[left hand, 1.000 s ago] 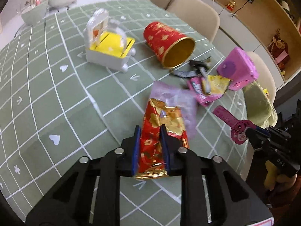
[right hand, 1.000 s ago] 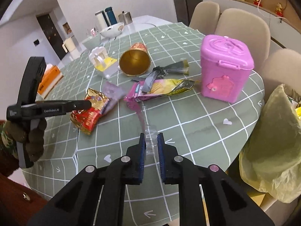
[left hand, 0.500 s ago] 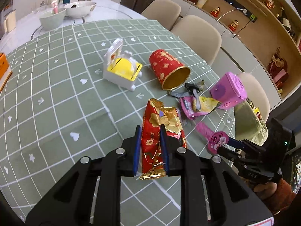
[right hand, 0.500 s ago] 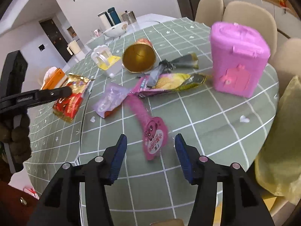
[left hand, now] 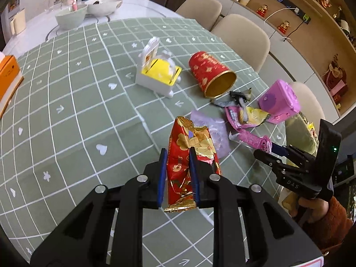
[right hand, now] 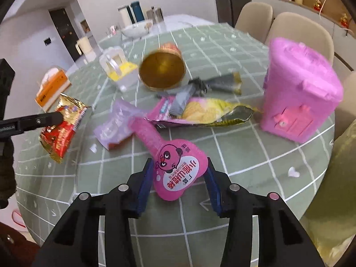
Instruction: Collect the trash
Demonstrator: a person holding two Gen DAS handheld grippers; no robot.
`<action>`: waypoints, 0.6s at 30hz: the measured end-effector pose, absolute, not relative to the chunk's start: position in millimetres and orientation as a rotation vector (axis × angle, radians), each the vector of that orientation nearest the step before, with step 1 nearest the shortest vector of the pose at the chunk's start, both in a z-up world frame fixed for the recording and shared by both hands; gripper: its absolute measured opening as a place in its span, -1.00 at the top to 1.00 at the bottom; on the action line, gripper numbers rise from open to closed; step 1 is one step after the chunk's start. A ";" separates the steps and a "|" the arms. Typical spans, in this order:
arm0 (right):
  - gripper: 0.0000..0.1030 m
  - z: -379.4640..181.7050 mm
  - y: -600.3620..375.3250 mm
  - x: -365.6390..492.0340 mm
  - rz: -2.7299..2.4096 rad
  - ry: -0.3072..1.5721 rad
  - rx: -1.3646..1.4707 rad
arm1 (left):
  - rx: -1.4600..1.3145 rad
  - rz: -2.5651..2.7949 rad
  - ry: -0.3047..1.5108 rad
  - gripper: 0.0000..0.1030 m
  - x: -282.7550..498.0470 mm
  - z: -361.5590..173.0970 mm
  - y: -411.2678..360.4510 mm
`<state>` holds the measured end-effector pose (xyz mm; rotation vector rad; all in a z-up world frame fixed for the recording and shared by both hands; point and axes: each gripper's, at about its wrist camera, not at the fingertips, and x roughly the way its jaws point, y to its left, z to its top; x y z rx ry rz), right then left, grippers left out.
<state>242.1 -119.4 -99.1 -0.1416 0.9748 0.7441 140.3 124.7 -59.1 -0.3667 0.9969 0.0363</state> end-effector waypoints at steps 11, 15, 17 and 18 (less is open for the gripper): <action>0.18 -2.9 -153.3 242.1 0.721 0.800 -0.096 | -0.243 -0.035 0.816 0.64 166.5 16.5 82.8; 0.17 33.9 -178.7 245.1 0.675 0.735 -0.080 | -0.210 -0.093 0.732 0.64 182.1 50.5 56.0; 0.17 50.3 -193.3 245.4 0.647 0.699 -0.081 | -0.197 -0.117 0.702 0.64 189.9 62.1 44.1; 0.17 59.2 -203.7 245.3 0.632 0.679 -0.077 | -0.193 -0.133 0.685 0.64 195.3 69.3 35.7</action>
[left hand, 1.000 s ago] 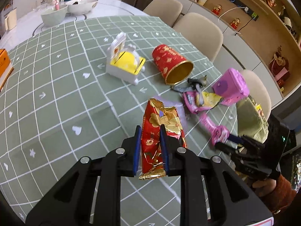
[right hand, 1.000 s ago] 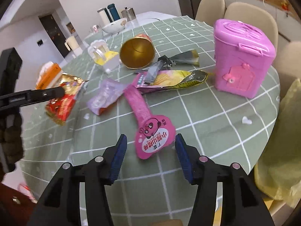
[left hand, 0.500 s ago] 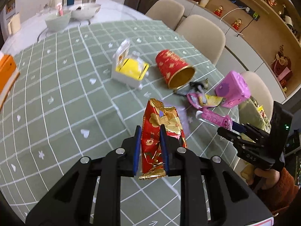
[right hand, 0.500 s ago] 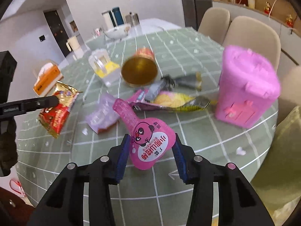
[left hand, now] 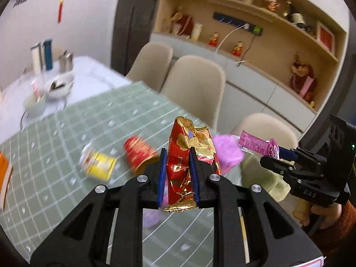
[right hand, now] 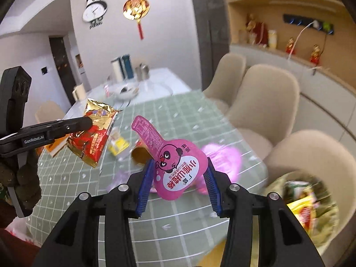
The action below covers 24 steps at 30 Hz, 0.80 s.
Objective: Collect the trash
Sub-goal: 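Carry the red-gold wrapper and pink lollipop over the bin with both tools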
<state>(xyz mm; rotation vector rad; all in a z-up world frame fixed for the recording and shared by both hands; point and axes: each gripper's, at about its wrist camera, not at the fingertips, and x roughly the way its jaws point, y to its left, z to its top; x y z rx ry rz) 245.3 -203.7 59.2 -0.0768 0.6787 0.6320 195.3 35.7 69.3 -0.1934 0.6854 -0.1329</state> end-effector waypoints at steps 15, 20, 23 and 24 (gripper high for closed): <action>0.17 98.9 -349.6 255.3 0.392 0.567 -0.064 | -0.275 -0.362 0.624 0.64 264.3 96.6 -99.4; 0.17 91.5 -401.5 269.0 0.338 0.578 -0.049 | -0.328 -0.417 0.694 0.64 289.9 76.4 -148.5; 0.17 85.5 -426.2 276.7 0.315 0.578 -0.054 | -0.313 -0.436 0.727 0.64 299.9 61.1 -179.3; 0.17 82.7 -433.6 278.8 0.310 0.581 -0.048 | -0.309 -0.440 0.740 0.64 303.0 55.3 -188.2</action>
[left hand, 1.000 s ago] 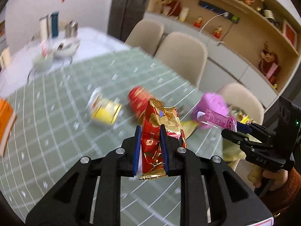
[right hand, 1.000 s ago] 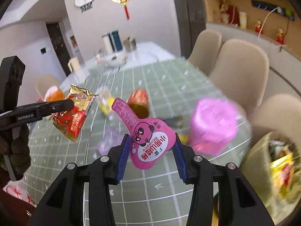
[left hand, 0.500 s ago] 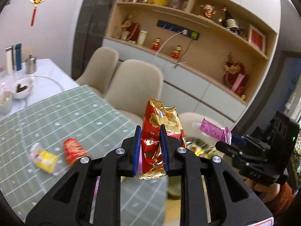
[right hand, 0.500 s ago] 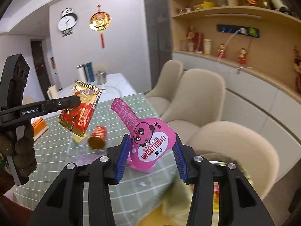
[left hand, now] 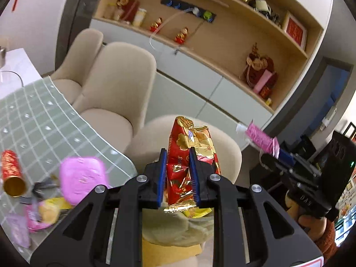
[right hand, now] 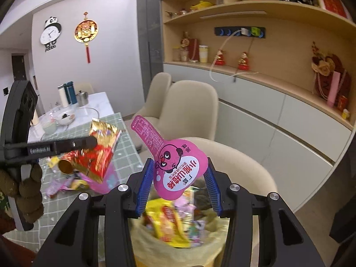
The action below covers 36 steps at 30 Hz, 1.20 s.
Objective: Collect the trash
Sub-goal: 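Carry the red-gold wrapper and pink lollipop over the bin with both tools, then open the left tool to drop the wrapper while the right tool drops the lollipop in the bin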
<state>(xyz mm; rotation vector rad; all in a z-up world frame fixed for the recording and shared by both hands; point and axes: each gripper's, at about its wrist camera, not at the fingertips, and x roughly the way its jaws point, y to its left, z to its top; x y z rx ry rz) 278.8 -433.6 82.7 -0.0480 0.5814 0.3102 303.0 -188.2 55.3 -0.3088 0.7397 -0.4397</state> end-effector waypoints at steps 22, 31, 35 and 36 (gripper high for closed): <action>0.16 35.6 -521.6 306.4 0.247 0.680 0.086 | -0.233 -0.475 0.940 0.15 356.9 -32.1 -299.6; 0.16 -11.0 -485.0 319.8 0.336 0.780 0.124 | -0.248 -0.348 0.878 0.10 313.2 -6.1 -233.2; 0.16 -33.5 -467.7 322.8 0.334 0.825 0.118 | -0.286 -0.264 0.850 0.08 283.0 0.9 -185.7; 0.16 -35.5 -466.4 324.2 0.332 0.829 0.120 | -0.299 -0.241 0.848 0.07 278.0 1.6 -175.9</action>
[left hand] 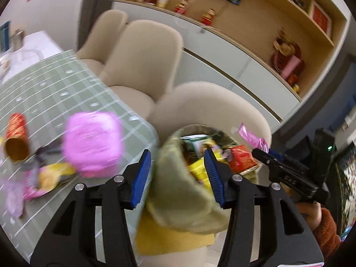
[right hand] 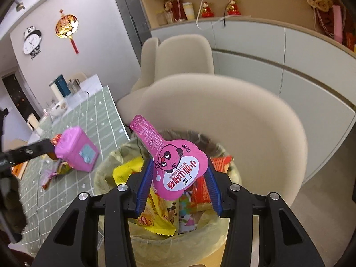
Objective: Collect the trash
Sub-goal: 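Open the left tool to drop the wrapper while the right tool drops the lollipop in the bin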
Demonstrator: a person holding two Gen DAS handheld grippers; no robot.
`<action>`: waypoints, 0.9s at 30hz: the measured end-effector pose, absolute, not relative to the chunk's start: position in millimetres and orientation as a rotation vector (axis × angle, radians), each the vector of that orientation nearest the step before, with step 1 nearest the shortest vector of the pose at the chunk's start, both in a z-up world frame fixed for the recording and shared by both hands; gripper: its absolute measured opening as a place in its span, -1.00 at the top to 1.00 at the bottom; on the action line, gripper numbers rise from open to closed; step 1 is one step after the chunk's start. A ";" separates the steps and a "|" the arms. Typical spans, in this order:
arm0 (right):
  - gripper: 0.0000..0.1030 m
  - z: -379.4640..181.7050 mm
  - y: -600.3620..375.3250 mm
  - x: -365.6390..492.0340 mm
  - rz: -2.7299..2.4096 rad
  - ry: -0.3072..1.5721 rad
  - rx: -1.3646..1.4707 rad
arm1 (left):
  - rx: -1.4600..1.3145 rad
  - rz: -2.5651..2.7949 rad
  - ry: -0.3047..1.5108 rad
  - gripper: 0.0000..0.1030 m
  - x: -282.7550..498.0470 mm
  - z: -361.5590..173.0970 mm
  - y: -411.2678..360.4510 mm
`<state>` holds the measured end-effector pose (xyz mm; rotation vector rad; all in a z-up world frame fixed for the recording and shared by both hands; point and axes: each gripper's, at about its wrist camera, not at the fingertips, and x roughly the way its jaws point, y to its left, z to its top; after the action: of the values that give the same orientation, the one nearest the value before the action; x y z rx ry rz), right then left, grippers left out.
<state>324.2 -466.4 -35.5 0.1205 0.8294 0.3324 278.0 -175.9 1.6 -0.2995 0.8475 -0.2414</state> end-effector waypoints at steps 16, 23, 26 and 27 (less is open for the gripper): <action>-0.11 -16.0 -427.4 298.7 0.346 0.771 0.108 | -0.466 0.123 0.824 0.01 182.0 -27.1 0.0; -0.12 4.5 -368.6 270.8 0.428 0.758 0.055 | -0.520 0.240 0.826 0.01 165.7 -44.2 73.1; -0.12 4.7 -339.4 262.7 0.466 0.780 0.067 | -0.523 0.218 0.831 -0.03 169.2 -49.6 88.5; -0.12 3.4 -332.1 260.7 0.463 0.788 0.063 | -0.517 0.203 0.837 -0.05 171.7 -51.4 90.7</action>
<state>260.7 -332.1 3.4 0.0630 0.7880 0.4633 171.7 90.7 -51.4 -0.5170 0.8373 0.2035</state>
